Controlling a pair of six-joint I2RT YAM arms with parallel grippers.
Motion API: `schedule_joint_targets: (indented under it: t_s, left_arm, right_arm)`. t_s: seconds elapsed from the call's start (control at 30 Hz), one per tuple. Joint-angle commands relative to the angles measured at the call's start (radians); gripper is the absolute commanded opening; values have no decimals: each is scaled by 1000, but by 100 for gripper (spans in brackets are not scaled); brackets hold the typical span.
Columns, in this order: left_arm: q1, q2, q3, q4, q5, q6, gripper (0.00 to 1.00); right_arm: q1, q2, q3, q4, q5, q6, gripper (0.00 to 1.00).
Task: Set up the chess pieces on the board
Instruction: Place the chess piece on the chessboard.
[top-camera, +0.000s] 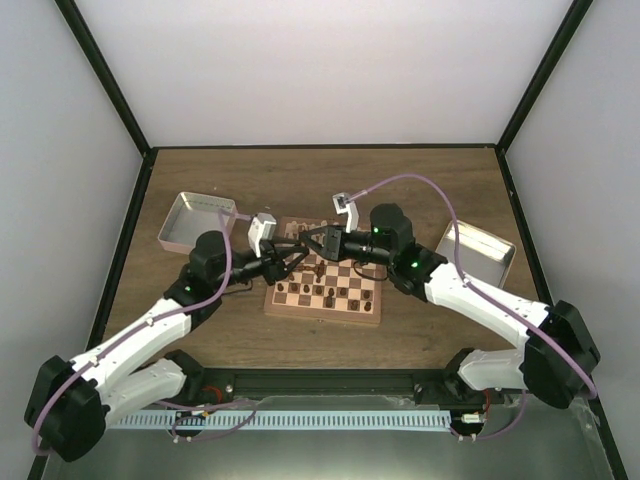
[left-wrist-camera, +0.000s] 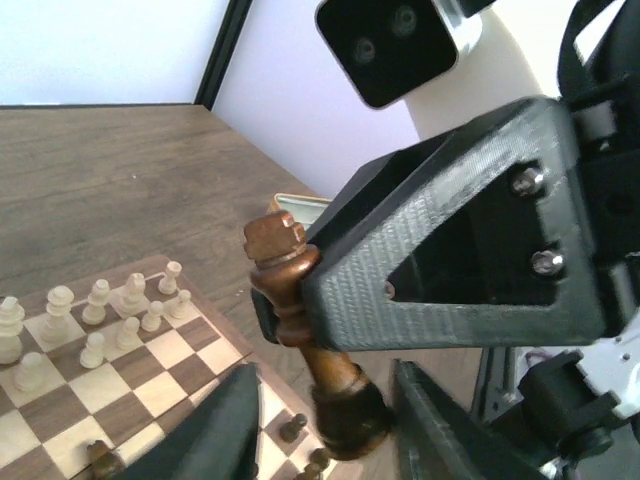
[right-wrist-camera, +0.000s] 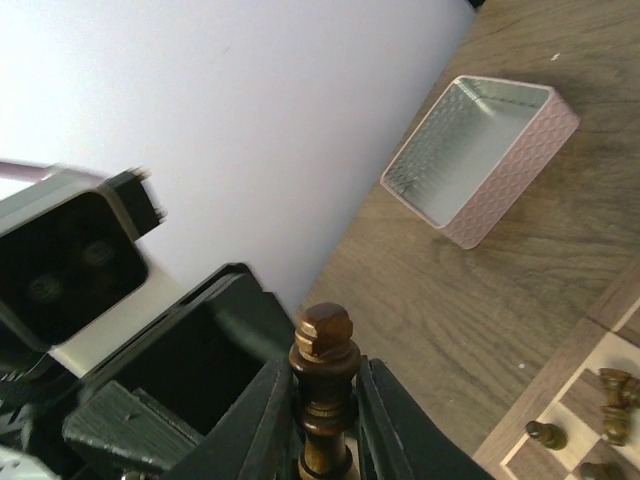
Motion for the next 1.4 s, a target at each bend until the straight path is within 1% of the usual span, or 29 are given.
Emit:
schedule_joint_targets:
  t_s: [0.0, 0.07, 0.1, 0.13, 0.3, 0.33, 0.37, 0.4, 0.43, 0.5, 0.53, 0.6, 0.67, 0.73, 0.9, 1.0, 1.1, 1.17, 1.37]
  left_arm:
    - [8, 52, 51, -21, 58, -21, 48]
    - [8, 81, 64, -1, 101, -51, 50]
    - [8, 92, 71, 6, 111, -58, 47]
    - [8, 100, 76, 6, 109, -59, 43]
    - [9, 86, 65, 2, 71, -11, 16]
    - [8, 78, 59, 1, 70, 3, 13]
    - [8, 72, 54, 0, 72, 20, 10]
    - [8, 66, 52, -7, 78, 44, 6]
    - [8, 61, 54, -24, 88, 74, 4]
    - [8, 54, 77, -91, 109, 164, 4]
    - [8, 52, 92, -138, 111, 208, 4]
    - [8, 47, 124, -216, 115, 309, 4]
    - [8, 35, 140, -255, 118, 376, 4]
    - [8, 23, 149, -287, 128, 429, 4]
    - [8, -5, 172, -356, 128, 536, 4]
    - [8, -8, 194, -376, 123, 563, 4]
    - [8, -5, 197, -390, 117, 580, 4]
    - [8, -4, 199, -396, 103, 586, 4]
    - [8, 2, 194, -397, 97, 586, 4]
  right_arm:
    - [3, -35, 12, 31, -67, -6, 19]
    - [4, -31, 6, 43, -77, -4, 19]
    - [3, -28, 6, 42, -80, -3, 19]
    - [3, -27, 5, 41, -83, -3, 19]
    - [4, -46, 3, 1, -55, -14, 19]
    - [3, -50, 8, -17, -42, -22, 20]
    - [3, -53, 16, -42, -32, -29, 22]
    - [3, -54, 27, -68, -23, -35, 28]
    - [3, -53, 43, -103, -17, -48, 34]
    - [3, -47, 98, -182, -7, -69, 46]
    - [2, -43, 126, -226, -6, -85, 50]
    - [-2, -29, 184, -308, -14, -116, 52]
    - [-11, -13, 238, -385, -19, -135, 53]
    - [-23, -5, 265, -426, -47, -149, 54]
    - [-35, 22, 317, -511, -106, -209, 52]
    - [-35, 25, 328, -536, -131, -263, 47]
    - [-35, 32, 344, -560, -147, -288, 39]
    - [-35, 41, 357, -578, -164, -299, 36]
    - [-35, 68, 369, -596, -218, -311, 35]
